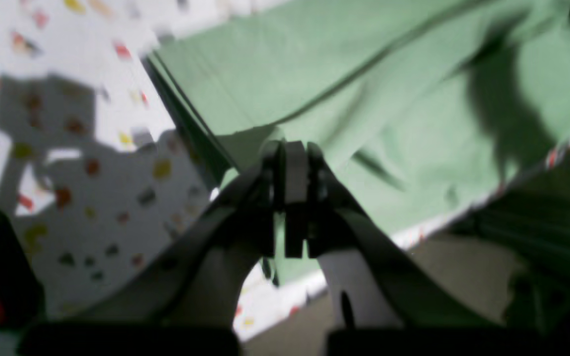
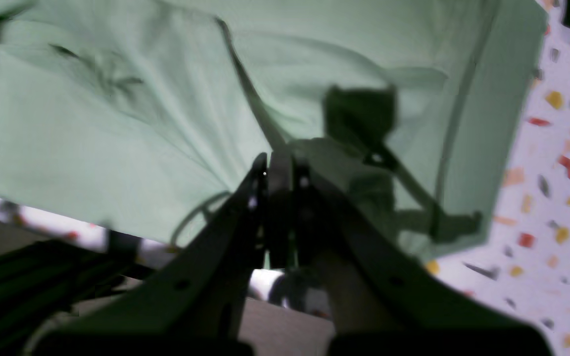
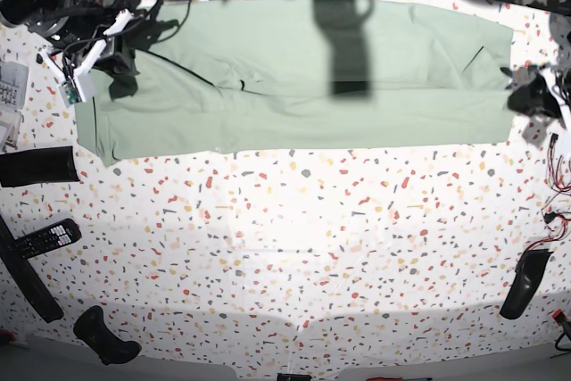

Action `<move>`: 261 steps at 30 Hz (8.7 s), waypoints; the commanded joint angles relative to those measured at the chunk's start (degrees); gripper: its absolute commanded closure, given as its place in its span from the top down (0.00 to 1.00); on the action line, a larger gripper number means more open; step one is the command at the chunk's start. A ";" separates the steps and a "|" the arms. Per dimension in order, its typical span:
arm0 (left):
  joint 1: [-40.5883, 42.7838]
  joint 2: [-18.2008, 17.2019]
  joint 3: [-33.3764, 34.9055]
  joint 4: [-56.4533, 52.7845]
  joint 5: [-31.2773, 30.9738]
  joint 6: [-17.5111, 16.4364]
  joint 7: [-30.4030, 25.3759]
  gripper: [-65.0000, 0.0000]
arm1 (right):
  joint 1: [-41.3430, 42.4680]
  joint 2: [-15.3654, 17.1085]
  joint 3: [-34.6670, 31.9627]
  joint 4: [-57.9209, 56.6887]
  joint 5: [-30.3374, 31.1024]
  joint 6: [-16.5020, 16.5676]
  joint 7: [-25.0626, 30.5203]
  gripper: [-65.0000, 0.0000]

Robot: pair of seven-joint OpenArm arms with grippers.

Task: Fold the T-shirt properly
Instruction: 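Release the shirt and raise both grippers away from the fabric, then move both grippers over the folded shirt's long edge and lower them, then grasp the shirt's long edge with both grippers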

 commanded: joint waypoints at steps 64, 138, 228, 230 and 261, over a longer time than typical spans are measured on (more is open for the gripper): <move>0.50 3.76 9.81 19.74 13.94 -0.83 -26.38 0.18 | 0.90 0.46 0.42 1.20 7.65 -0.90 9.53 0.31; -7.04 5.35 26.01 17.55 26.58 8.50 -17.77 0.18 | 32.50 9.22 -59.36 -15.82 25.44 0.32 -14.96 0.47; -4.31 6.16 26.01 8.07 33.64 17.84 -24.22 0.18 | 16.94 3.19 -33.00 -8.90 -5.07 -7.43 9.90 0.07; -4.33 6.47 26.01 7.02 33.64 18.34 -24.48 0.18 | 16.90 3.19 -32.20 -8.92 -8.57 -10.56 10.38 0.07; -8.20 11.61 26.08 -23.28 40.28 15.91 -27.21 0.17 | 18.34 -3.39 -32.04 -27.87 -15.93 -19.10 17.49 0.06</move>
